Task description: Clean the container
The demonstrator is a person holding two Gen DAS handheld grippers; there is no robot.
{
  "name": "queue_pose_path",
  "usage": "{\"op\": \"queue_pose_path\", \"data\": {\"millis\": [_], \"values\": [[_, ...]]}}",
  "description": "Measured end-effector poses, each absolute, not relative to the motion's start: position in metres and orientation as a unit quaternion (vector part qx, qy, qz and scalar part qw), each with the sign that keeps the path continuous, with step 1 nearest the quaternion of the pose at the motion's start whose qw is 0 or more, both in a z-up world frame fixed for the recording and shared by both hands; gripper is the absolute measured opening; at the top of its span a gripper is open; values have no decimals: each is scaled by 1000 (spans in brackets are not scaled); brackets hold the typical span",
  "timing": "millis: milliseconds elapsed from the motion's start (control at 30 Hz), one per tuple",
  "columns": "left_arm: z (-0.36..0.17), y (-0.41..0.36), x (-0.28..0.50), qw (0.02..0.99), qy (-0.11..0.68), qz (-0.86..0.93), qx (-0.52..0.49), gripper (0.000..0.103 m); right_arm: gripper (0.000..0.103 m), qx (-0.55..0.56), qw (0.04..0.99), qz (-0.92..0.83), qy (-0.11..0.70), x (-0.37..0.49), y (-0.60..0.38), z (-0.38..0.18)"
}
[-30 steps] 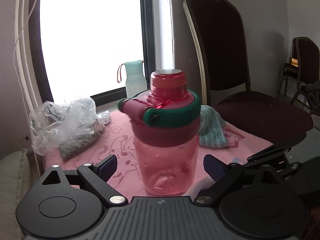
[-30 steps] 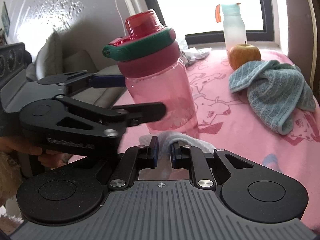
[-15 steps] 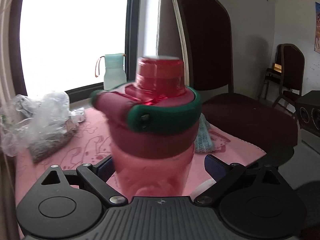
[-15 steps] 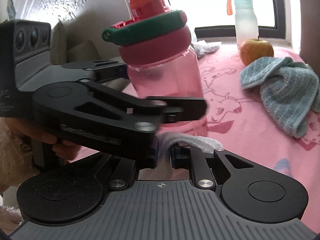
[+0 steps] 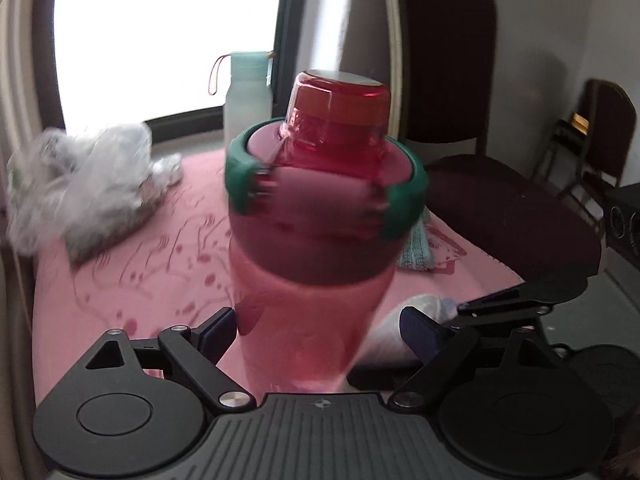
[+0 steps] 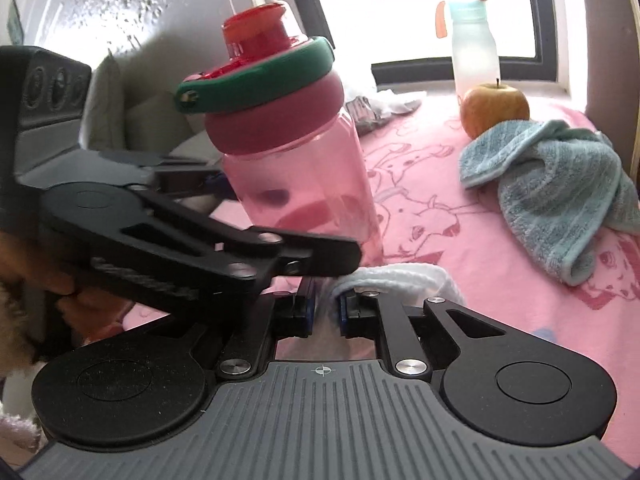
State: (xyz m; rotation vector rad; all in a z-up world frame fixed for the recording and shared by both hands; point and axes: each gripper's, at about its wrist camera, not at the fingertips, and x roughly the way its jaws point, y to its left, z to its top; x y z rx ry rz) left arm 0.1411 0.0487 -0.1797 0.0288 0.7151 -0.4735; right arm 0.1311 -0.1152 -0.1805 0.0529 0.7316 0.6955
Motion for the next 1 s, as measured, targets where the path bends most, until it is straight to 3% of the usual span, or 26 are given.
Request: {"op": "queue_pose_path", "data": {"millis": [133, 567, 633, 700, 900, 933, 1000], "values": [[-174, 55, 133, 905, 364, -220, -16, 84, 15, 7, 879, 330, 343, 130, -108, -178], [-136, 32, 136, 949, 248, -179, 83, 94, 18, 68, 874, 362, 317, 118, -117, -158], [-135, 29, 142, 948, 256, -171, 82, 86, 18, 66, 875, 367, 310, 116, -115, -153], [-135, 33, 149, 946, 273, -166, 53, 68, 19, 62, 877, 371, 299, 114, -113, -147], [-135, 39, 157, 936, 305, -174, 37, 69, 13, 26, 878, 401, 259, 113, -97, -134], [-135, 39, 159, 935, 307, -176, 38, 69, 6, 9, 879, 400, 258, 115, -92, -135], [-137, 38, 160, 934, 309, -174, 37, 70, 3, 2, 866, 409, 287, 129, -87, -154]]}}
